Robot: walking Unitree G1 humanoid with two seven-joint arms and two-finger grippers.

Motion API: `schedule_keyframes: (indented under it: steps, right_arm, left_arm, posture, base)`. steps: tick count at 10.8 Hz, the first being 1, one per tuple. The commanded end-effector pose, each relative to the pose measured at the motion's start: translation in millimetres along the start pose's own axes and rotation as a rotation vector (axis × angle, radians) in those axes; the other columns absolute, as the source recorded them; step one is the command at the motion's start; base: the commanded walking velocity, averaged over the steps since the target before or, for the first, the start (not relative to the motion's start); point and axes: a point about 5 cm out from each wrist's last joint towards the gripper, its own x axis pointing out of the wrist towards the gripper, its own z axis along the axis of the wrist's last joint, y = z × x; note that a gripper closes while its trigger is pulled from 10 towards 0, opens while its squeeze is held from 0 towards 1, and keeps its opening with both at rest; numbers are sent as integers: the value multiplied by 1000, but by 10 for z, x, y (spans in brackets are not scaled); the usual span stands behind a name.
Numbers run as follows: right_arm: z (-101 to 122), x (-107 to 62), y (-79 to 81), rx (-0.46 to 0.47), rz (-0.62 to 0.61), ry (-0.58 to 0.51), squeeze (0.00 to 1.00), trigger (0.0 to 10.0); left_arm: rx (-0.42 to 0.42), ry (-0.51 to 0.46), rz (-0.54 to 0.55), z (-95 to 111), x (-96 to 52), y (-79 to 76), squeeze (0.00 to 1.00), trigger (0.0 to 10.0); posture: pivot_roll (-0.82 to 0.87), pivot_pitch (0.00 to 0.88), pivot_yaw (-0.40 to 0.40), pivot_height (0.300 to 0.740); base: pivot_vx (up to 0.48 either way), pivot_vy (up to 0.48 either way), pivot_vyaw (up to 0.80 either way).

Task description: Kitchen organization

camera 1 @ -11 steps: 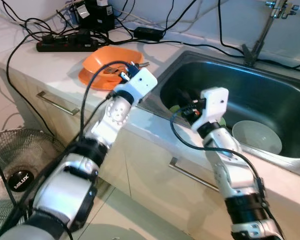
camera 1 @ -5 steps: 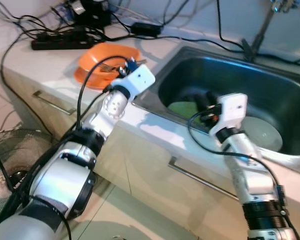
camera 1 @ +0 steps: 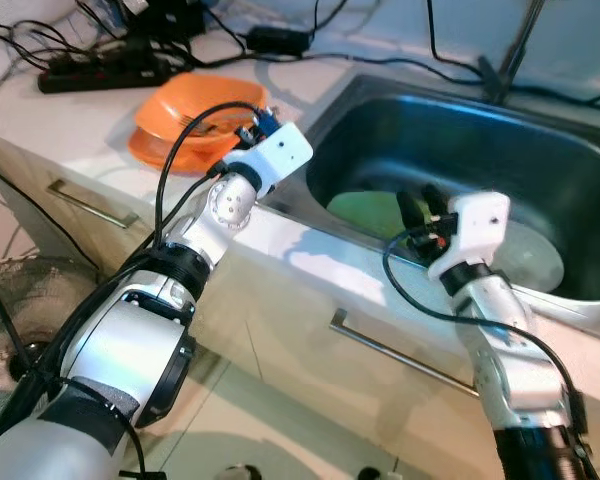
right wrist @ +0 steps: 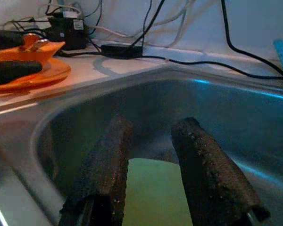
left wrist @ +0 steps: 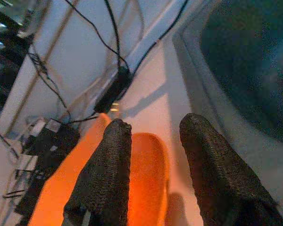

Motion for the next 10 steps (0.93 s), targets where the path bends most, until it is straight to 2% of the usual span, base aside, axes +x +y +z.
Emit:
schedule_keyframes:
  steps: [1, 6, 8, 10]
  right_arm:
    - [28, -44, -4, 12, -10, -2, 0, 10000]
    - [33, -133, -22, 15, -31, 26, 0, 10000]
    - [32, -115, -37, 13, -37, 31, 0, 10000]
    - [28, -91, -26, 16, -35, 31, 0, 10000]
  left_arm:
    - [13, -19, 34, 78, 41, 99, 0, 10000]
    - [18, -21, 64, 107, 62, 187, 0, 10000]
    - [37, -46, 4, 120, 48, 88, 0, 10000]
    - [64, -78, -18, 182, 59, 97, 0, 10000]
  posture:
    - [18, 246, 43, 740]
    - [6, 254, 34, 740]
    - [15, 245, 35, 740]
    - [23, 243, 35, 740]
  base:
    - [0, 0, 0]
    - [0, 0, 0]
    - [0, 0, 0]
    - [0, 0, 0]
